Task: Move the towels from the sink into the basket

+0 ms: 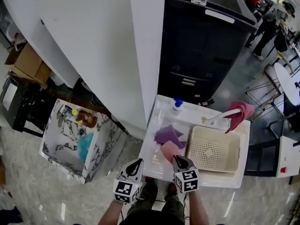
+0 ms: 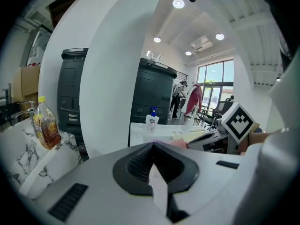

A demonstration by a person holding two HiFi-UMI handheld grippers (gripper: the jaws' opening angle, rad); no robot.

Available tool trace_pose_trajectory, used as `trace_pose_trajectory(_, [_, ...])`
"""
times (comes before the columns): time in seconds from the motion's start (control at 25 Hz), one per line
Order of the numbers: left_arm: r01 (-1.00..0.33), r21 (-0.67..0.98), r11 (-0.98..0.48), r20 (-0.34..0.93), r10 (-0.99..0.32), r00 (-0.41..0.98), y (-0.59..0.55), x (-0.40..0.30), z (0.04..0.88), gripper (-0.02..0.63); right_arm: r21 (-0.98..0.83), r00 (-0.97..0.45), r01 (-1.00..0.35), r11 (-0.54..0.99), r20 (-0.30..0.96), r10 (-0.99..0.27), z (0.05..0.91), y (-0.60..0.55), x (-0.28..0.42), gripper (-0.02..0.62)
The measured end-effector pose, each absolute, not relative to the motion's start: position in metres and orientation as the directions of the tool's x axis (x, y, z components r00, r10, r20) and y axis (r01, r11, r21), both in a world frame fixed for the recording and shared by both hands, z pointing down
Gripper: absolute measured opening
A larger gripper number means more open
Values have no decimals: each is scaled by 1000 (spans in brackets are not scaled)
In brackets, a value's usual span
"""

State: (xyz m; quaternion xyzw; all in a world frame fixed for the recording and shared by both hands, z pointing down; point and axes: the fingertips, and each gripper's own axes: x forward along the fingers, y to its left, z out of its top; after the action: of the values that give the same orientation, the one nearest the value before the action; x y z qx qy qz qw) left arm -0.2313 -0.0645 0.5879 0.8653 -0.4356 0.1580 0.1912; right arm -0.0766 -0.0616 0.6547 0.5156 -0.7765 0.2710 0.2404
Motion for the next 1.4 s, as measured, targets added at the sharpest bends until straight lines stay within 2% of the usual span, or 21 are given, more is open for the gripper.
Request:
trace_pose_trajectory(0.68, [-661,152,-735,295,-604,740,-76,-161,523,3,-62,-149,-989,136,460,-875,540,-44,-15,38])
trace_pose_trajectory(1.4, [-423,140,-895,255,-380,889,-54,-46,506,3,-34,138,-985,-168,425,-895,522,16,97,38])
